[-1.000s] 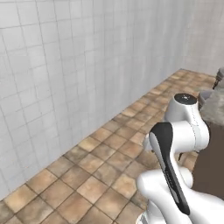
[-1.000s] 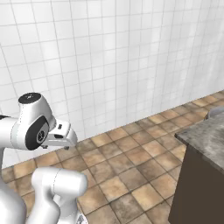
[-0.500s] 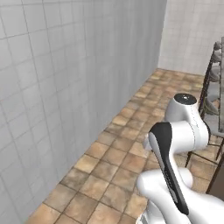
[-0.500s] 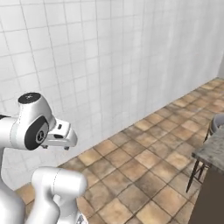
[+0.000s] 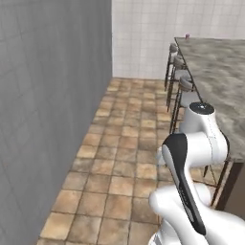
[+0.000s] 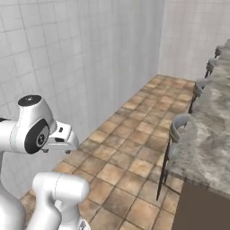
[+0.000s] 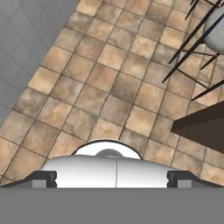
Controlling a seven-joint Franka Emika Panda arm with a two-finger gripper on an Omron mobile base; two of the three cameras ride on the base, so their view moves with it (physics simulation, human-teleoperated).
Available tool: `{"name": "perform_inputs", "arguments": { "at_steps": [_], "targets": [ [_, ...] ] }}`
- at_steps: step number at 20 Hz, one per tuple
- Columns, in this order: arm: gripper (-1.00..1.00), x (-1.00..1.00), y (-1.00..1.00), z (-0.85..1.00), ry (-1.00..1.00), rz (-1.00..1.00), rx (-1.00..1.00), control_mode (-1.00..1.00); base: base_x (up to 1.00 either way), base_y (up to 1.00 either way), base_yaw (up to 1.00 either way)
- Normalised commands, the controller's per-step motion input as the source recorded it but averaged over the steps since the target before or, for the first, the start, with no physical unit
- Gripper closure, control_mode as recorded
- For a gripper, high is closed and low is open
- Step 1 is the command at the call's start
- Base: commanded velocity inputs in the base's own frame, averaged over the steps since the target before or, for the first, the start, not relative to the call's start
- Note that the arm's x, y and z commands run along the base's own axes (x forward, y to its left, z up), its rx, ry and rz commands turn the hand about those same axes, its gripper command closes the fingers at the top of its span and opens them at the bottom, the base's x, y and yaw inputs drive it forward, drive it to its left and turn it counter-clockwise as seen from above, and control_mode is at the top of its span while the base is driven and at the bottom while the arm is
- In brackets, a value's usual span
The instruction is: Four empty soda cans are scattered around the kitchen. Gather all the cans and cluster them next to the stove for recycling.
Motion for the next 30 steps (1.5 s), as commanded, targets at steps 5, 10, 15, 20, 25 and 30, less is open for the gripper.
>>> {"name": "perform_inputs", "arguments": {
  "at_steps": [5, 10, 15, 20, 25, 30],
  "targets": [
    [-1.00, 0.00, 0.00, 0.00, 0.00, 0.00, 0.00, 1.00, 1.00, 0.30, -0.47],
    [-1.00, 0.00, 0.00, 0.00, 0.00, 0.00, 0.00, 1.00, 1.00, 0.51, -0.25],
    [-1.00, 0.00, 0.00, 0.00, 0.00, 0.00, 0.00, 1.00, 1.00, 0.51, -0.25],
    [-1.00, 0.00, 0.00, 0.00, 0.00, 0.00, 0.00, 1.00, 1.00, 0.52, -0.52],
    [-1.00, 0.00, 0.00, 0.00, 0.00, 0.00, 0.00, 1.00, 1.00, 0.75, -0.56],
    [-1.00, 0.00, 0.00, 0.00, 0.00, 0.00, 0.00, 1.00, 1.00, 0.89, -0.49]
  ]
}}
